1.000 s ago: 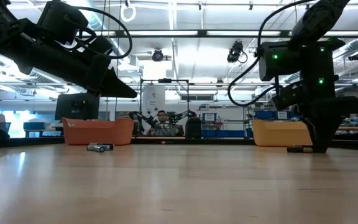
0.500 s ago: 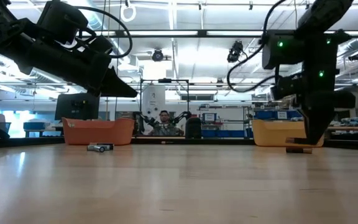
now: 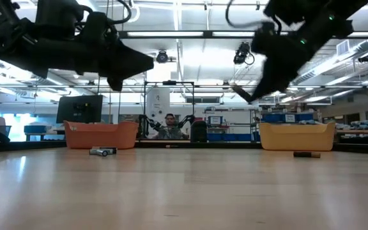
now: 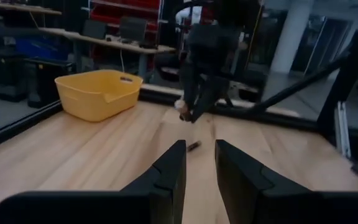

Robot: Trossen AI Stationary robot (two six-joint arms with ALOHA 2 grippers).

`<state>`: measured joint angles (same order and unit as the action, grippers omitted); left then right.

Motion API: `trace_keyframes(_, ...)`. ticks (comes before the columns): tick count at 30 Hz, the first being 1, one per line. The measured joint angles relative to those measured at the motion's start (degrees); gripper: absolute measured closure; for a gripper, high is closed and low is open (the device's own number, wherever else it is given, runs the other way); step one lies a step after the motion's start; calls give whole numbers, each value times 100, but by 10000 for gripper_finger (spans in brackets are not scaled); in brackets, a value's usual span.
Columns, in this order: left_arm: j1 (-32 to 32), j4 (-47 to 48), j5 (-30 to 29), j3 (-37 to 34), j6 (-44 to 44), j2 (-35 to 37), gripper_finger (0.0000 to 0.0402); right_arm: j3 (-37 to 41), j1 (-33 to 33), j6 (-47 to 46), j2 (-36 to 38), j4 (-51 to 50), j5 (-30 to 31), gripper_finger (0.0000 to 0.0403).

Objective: Sort batteries
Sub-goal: Put the big copper and black battery into the blue bin

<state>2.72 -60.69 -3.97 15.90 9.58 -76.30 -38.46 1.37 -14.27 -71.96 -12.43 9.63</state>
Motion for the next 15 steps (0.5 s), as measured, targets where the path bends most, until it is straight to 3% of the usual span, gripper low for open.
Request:
trace_keyframes(7, -126, -324, 63, 455, -176, -686, 304, -11, -259, 532, -259, 2445, 582, 351)
trace_keyframes(15, -236, -434, 65, 1212, -204, -1266, 253, 4, -518, 942, -888, 3524, 595, 351)
